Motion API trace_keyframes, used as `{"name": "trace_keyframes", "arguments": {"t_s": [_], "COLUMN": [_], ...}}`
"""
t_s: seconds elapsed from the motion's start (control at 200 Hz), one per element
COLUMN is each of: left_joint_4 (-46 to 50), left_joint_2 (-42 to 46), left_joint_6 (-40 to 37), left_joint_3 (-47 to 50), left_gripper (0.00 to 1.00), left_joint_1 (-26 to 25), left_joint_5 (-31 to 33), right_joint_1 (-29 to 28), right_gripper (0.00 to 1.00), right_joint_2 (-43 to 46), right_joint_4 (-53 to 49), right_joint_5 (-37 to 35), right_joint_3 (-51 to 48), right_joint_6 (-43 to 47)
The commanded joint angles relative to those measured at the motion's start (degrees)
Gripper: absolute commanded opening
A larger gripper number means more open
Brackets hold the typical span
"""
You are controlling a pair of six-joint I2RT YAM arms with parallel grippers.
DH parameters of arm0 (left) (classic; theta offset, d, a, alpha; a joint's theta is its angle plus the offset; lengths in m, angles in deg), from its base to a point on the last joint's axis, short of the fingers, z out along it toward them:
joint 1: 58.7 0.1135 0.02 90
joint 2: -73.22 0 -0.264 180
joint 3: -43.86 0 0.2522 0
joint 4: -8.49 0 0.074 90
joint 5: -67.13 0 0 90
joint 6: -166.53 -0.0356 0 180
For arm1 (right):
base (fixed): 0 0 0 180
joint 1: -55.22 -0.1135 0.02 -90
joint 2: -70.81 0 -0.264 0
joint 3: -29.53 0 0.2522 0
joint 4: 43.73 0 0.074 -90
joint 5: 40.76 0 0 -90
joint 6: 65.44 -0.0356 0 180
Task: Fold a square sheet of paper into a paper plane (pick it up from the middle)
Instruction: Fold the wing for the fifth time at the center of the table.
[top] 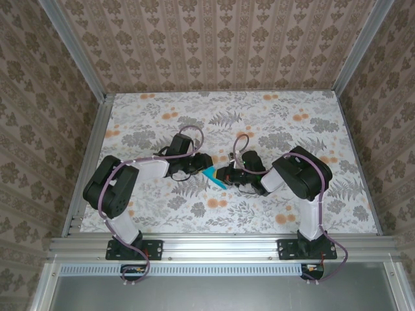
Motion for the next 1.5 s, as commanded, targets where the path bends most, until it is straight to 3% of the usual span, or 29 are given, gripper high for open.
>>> {"name": "trace_keyframes", "arguments": {"t_s": [0.0,1.495], "left_joint_4": [-0.73,0.75], "left_joint_2": [0.18,-5.57], "left_joint_6": [-1.47,-7.17], "left_joint_3": [-0.99,-2.91], "left_gripper": [0.38,0.32], "left_joint_1": [-0.23,0.63], "left_joint_5": [-0.86,-0.42], "right_joint_1": [-0.06,0.02], "right_gripper": [0.02,0.06], "right_joint_2": [0.48,1.89], "right_joint_4": [-10.93,-17.00], "right_joint_5": [-3.15,-4.61], "right_joint_3": [-0.11,1.32], "right_joint_6": [5.82,5.88]}}
